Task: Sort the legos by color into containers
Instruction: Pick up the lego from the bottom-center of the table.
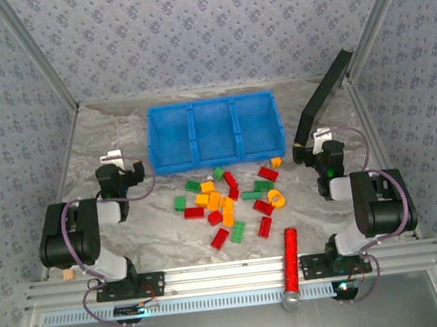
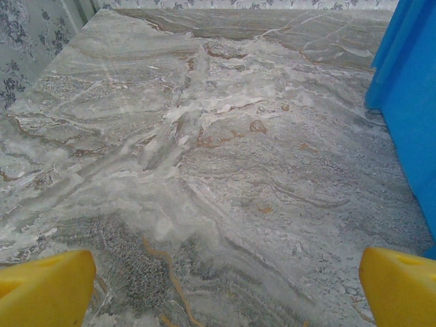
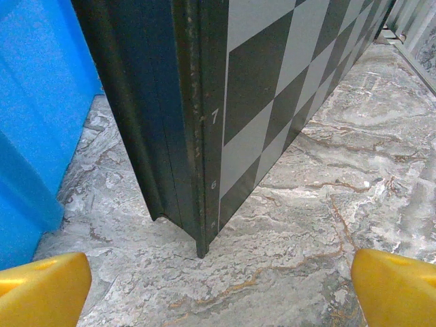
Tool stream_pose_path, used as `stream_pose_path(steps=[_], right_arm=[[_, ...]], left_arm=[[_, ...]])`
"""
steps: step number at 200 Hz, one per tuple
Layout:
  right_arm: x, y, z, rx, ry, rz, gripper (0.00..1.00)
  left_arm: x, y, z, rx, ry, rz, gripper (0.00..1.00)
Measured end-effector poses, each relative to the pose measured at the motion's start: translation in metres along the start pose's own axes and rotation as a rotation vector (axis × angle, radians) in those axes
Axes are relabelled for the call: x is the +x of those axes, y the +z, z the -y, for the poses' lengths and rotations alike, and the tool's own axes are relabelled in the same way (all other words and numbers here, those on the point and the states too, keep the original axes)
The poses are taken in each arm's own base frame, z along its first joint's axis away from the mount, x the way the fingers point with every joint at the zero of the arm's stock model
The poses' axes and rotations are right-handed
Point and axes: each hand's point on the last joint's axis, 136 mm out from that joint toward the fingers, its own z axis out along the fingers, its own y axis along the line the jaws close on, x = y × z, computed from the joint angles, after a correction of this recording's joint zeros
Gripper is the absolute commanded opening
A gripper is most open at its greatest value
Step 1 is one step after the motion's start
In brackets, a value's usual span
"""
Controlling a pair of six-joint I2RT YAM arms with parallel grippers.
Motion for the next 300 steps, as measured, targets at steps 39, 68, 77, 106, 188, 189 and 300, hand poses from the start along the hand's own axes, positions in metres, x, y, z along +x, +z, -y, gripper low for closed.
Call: stream_pose_path(steps=[39, 68, 77, 106, 188, 189, 300], right_arm=[[0.000, 0.000, 0.000, 0.000, 0.000, 0.000, 1.00], [0.000, 0.000, 0.000, 0.000, 0.000, 0.000, 1.00], [0.000, 0.000, 0.000, 0.000, 0.000, 0.000, 1.00], [0.000, 0.000, 0.001, 0.003, 0.000, -0.002, 1.00], [-0.079, -0.048, -0.023, -0.037, 0.064, -0.028, 0.98], [-0.082, -0.051, -0.024, -0.041, 0.068, -0.026, 0.98], [0.023, -0.153, -0.133, -0.298, 0.234, -0.594, 0.85]], left_arm=[[0.000, 0.000, 0.000, 0.000, 0.000, 0.000, 0.99], [0.000, 0.000, 0.000, 0.000, 0.000, 0.000, 0.99], [0.000, 0.000, 0.000, 0.000, 0.000, 0.000, 0.99], [0.000, 0.000, 0.001, 0.009, -0.001, -0.001, 0.99], [-0.069, -0.008, -0.004, -0.056, -0.044, -0.039, 0.97], [-0.071, -0.008, -0.004, -0.056, -0.045, -0.037, 0.97], [-0.154, -0.089, 0.057, 0.157, 0.073, -0.255, 0.99]])
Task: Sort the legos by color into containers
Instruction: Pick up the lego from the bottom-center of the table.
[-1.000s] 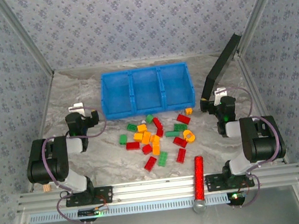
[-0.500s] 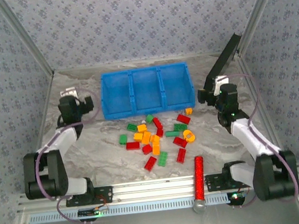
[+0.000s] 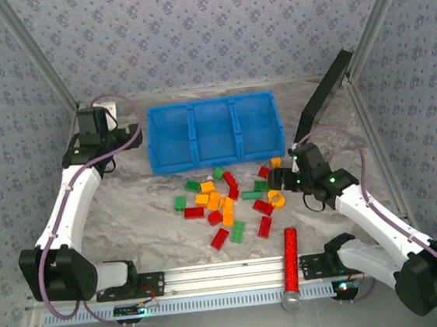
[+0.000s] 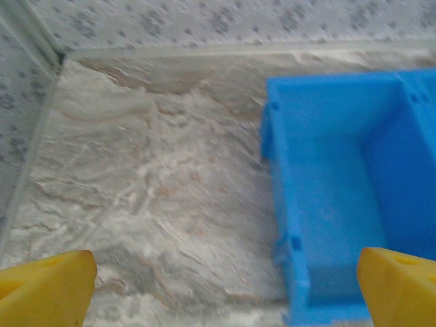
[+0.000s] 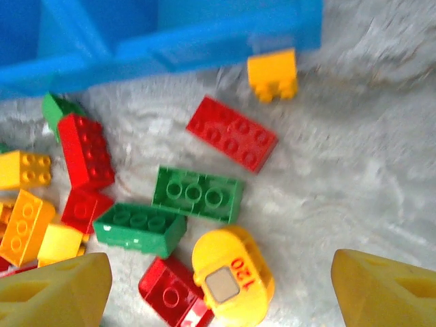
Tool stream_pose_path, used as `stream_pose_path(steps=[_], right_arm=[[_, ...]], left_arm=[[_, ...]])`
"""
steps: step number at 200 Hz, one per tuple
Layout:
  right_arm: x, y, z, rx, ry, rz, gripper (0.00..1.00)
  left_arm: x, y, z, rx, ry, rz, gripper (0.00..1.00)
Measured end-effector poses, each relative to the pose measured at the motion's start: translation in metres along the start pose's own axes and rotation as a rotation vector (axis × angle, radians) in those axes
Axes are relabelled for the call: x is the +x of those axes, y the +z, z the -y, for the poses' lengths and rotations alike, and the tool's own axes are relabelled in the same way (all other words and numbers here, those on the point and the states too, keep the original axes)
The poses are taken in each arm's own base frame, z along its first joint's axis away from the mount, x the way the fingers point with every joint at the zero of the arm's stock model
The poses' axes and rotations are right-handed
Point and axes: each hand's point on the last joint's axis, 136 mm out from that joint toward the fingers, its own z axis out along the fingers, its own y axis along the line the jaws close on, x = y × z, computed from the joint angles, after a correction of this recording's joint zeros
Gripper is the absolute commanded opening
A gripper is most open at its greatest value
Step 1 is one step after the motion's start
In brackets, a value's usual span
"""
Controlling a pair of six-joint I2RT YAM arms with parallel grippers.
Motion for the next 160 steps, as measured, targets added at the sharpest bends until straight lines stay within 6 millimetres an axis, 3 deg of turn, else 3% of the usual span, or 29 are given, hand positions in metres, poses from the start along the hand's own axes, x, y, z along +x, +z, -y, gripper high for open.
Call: stream_pose_path(steps=[30, 66, 114, 160], right_arm=[[0.028, 0.017, 0.003, 0.033, 0.012, -0.095, 0.84], [0.045, 0.033, 0.008, 0.076, 0.014, -0.168, 0.81], [0.056, 0.055, 0.012, 0.109, 0.013, -0.227, 0.77], [0.060, 0.066, 0.014, 0.126, 0.011, -0.252, 0.66]], left_arm=[[0.008, -0.026, 0.021, 0.091, 0.021, -0.011, 0.99], [0.019, -0.048, 0.028, 0.141, 0.022, -0.009, 0.99], [0.047, -0.046, 0.034, 0.169, 0.030, -0.098, 0.99], [0.055, -0.046, 0.035, 0.173, 0.029, -0.124, 0.99]])
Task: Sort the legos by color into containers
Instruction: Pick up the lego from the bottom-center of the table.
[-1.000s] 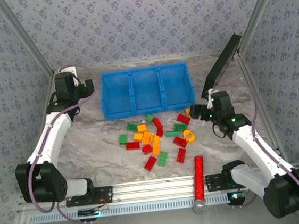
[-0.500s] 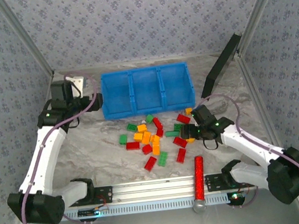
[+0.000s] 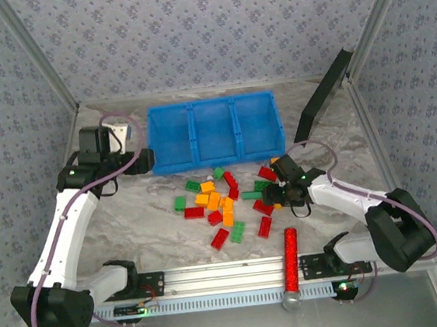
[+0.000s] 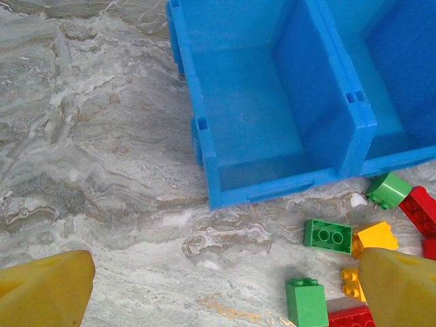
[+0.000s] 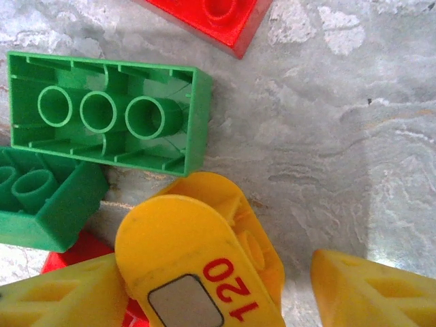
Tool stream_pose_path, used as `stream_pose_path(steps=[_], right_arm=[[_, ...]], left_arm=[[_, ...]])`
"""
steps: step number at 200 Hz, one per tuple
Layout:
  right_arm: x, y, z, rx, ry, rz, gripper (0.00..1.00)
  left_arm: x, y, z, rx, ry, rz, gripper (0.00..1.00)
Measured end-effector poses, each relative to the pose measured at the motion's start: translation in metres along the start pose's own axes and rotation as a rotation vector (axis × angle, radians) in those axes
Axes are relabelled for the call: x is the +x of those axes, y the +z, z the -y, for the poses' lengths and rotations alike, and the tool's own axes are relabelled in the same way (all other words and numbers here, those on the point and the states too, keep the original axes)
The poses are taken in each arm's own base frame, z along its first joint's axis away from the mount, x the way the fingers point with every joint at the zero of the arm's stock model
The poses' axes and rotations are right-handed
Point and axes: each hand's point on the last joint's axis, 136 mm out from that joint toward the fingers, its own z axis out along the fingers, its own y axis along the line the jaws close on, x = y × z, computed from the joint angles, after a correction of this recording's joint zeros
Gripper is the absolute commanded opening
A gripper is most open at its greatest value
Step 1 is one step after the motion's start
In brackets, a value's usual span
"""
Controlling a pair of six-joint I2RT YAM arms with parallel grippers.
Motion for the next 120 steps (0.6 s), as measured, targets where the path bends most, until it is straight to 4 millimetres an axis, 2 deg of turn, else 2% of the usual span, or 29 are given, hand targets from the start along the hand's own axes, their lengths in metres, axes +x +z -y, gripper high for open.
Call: stream_pose_path(steps=[49, 85, 104, 120], right_arm=[[-0.003, 0.006, -0.001, 0.005, 0.006, 0.001, 0.48], [-0.006, 0.006, -0.002, 0.005, 0.002, 0.005, 0.39], [-0.005, 0.000, 0.002, 0.020, 0.007, -0.012, 0.38], [-0.012, -0.017, 0.001, 0.019, 0.007, -0.002, 0.37]], left_arm=[[0.002, 0.001, 0.004, 0.011, 0.007, -0.005, 0.99], [0.005, 0.003, 0.003, 0.010, 0.006, -0.014, 0.99], [0.007, 0.003, 0.003, 0.010, 0.006, -0.019, 0.99], [0.010, 0.004, 0.003, 0.010, 0.003, -0.028, 0.99]])
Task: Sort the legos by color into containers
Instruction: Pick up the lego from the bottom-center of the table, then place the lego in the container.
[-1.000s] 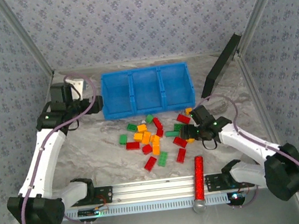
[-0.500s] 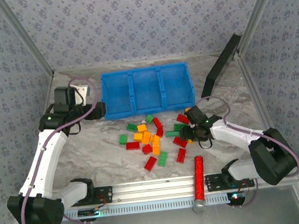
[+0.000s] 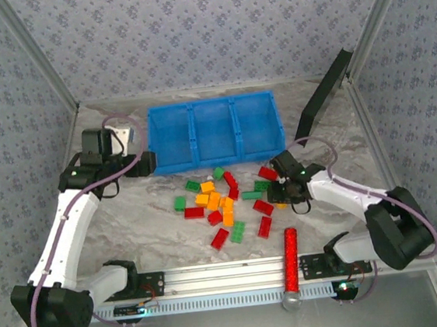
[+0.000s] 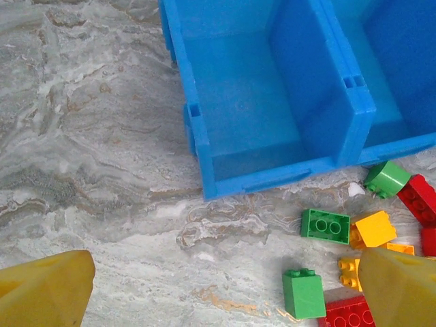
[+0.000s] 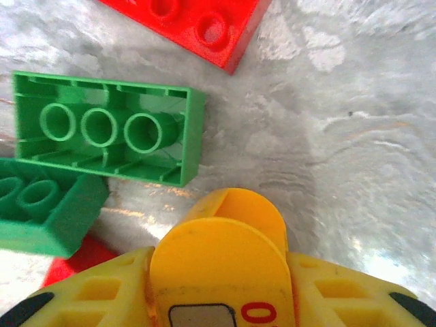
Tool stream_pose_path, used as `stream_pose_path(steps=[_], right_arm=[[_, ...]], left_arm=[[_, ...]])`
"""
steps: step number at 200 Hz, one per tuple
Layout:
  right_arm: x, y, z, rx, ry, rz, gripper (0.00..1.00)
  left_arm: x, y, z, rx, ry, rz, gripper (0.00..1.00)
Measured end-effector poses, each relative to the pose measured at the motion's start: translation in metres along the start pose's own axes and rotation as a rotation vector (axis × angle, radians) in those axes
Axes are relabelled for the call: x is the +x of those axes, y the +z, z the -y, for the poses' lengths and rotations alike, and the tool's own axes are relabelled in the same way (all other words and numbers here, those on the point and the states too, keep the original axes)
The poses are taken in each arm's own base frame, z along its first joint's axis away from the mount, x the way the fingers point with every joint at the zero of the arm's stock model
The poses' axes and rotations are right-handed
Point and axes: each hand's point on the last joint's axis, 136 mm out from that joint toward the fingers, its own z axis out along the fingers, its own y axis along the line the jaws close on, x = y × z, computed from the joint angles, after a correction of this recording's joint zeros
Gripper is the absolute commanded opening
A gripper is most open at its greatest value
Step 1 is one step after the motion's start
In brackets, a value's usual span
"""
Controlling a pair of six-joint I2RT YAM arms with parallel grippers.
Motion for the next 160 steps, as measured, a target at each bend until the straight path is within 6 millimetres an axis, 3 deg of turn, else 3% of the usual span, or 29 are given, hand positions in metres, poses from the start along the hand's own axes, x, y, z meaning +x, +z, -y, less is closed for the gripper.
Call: stream_pose_path(steps=[19, 45, 73, 106, 160], right_arm=[[-0.021, -0.028, -0.009, -0.024, -0.005, 0.048, 0.37], [-0.063, -0.071, -0.030, -0.075, -0.036, 0.153, 0.37], [-0.103, -0.096, -0.050, -0.094, -0.087, 0.219, 0.37], [-0.146, -0.088, -0.064, -0.079, -0.137, 0.231, 0.37], [-0.193, -0.041, -0.071, -0.041, -0.164, 0.205, 0.37]], left_arm=[[0.007, 0.002, 0.002, 0.010, -0.022, -0.014, 0.99], [0.026, 0.007, 0.014, 0.047, -0.063, -0.050, 0.99], [0.056, 0.014, 0.032, 0.088, -0.088, -0.112, 0.99], [0.080, 0.021, 0.045, 0.107, -0.115, -0.168, 0.99], [0.107, 0.032, 0.053, 0.100, -0.145, -0.218, 0.99]])
